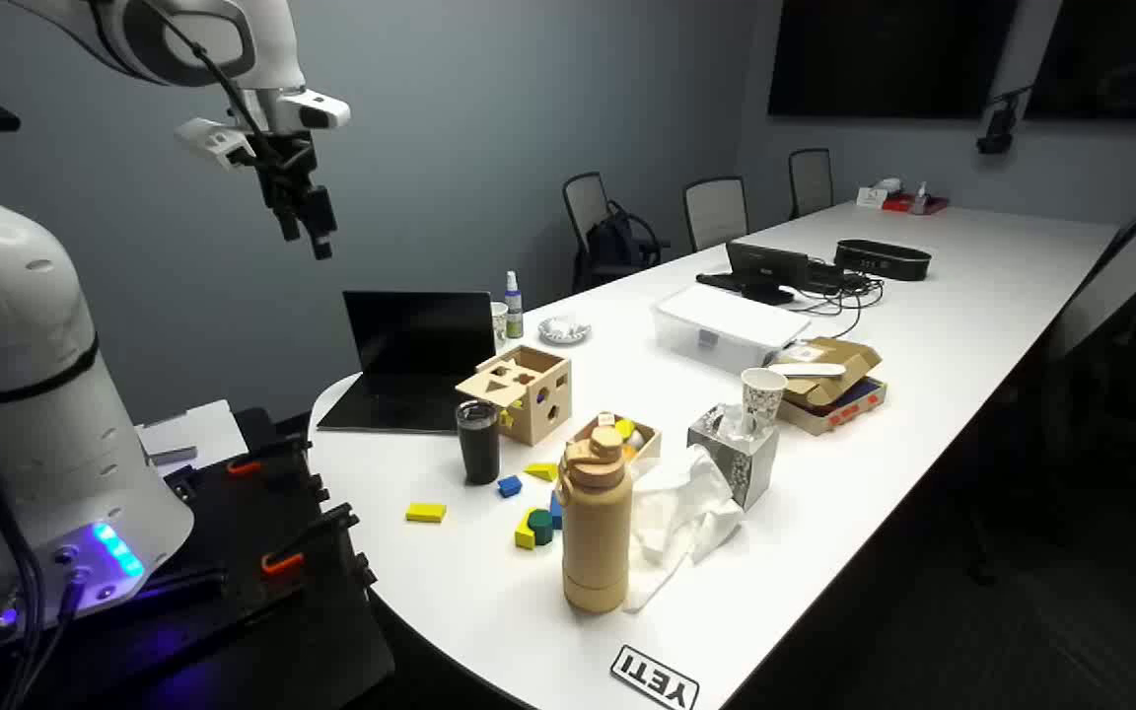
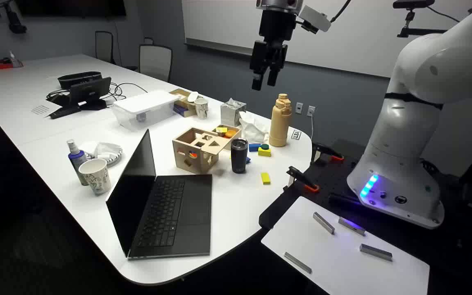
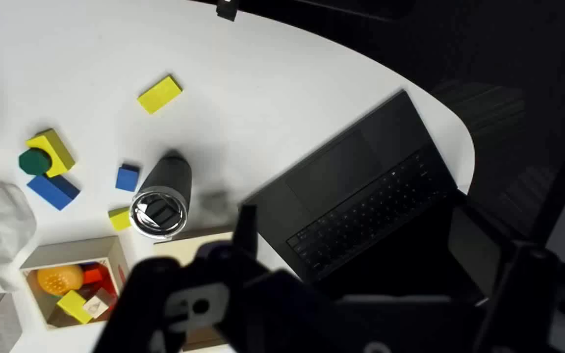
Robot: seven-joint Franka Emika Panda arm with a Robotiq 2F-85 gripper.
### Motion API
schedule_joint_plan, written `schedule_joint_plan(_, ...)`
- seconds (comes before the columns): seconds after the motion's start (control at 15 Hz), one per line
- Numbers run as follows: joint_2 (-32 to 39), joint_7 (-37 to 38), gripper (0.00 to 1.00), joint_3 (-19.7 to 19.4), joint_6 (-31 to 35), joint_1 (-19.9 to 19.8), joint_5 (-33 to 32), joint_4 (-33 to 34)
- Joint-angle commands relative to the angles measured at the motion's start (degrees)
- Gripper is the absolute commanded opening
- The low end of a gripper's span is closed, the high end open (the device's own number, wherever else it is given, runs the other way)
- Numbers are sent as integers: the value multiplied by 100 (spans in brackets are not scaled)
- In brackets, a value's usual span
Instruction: Close the cube-shaped object, then move it closer to the laptop
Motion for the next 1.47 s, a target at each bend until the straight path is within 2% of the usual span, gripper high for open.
schedule_joint_plan(0.0,3,3,100,-8,-19,2,-8,-3)
schedule_joint_plan(0.27,36,3,100,-8,-19,2,-8,-14)
schedule_joint_plan(0.47,898,-650,100,-199,730,51,19,171)
schedule_joint_plan(0.67,1929,-1384,100,-453,1860,237,197,226)
schedule_joint_plan(0.87,3017,-2149,100,-796,2548,609,806,417)
schedule_joint_plan(1.0,3787,-2729,100,-864,2807,759,1393,668)
schedule_joint_plan(1.13,4531,-3250,100,-683,3009,701,1990,1019)
schedule_joint_plan(1.27,5266,-3639,100,-326,3206,416,2394,1439)
schedule_joint_plan(1.4,6018,-3796,100,51,3620,73,2433,1871)
